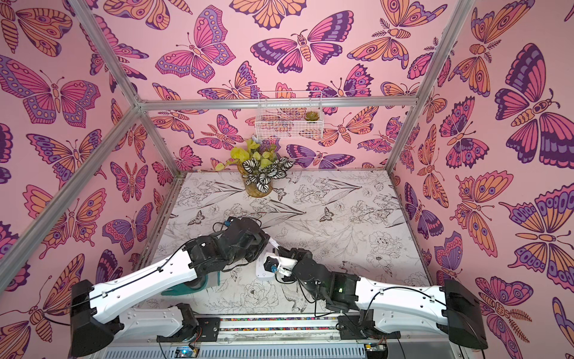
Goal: Insert the battery into the alarm
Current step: Pick up the cover from the center of the board.
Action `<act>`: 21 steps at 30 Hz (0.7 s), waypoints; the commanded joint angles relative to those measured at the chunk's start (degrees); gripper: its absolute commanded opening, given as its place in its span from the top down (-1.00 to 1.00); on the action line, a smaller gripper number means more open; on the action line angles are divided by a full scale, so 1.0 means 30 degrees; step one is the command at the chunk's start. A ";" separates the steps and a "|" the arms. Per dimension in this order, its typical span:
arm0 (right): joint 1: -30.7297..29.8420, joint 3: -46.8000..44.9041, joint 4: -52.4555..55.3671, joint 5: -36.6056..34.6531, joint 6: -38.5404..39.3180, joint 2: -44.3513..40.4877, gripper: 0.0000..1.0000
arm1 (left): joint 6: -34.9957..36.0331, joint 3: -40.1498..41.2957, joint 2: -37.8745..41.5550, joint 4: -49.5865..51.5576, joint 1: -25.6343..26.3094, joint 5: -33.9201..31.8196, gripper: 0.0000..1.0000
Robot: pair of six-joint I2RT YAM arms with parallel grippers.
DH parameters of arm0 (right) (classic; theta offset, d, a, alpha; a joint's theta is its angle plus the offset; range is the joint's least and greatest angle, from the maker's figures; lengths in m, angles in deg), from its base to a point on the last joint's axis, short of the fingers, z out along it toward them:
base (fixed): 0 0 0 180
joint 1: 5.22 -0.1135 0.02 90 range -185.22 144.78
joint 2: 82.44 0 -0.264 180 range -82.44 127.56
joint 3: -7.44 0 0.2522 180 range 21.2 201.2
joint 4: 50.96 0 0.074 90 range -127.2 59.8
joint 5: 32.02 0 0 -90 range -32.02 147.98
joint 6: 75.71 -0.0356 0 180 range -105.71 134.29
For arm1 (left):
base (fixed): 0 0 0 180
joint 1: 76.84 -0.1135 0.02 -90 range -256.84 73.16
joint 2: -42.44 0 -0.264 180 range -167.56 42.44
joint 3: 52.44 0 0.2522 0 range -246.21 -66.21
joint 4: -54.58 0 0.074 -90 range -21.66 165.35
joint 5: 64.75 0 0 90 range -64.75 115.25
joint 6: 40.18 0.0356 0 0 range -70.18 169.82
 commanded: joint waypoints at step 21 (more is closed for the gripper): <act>0.2515 -0.2552 -0.4416 0.2429 -2.3560 -0.5488 1.00 | 1.2876 1.1656 0.6853 -2.1189 -0.0501 0.2532 -0.42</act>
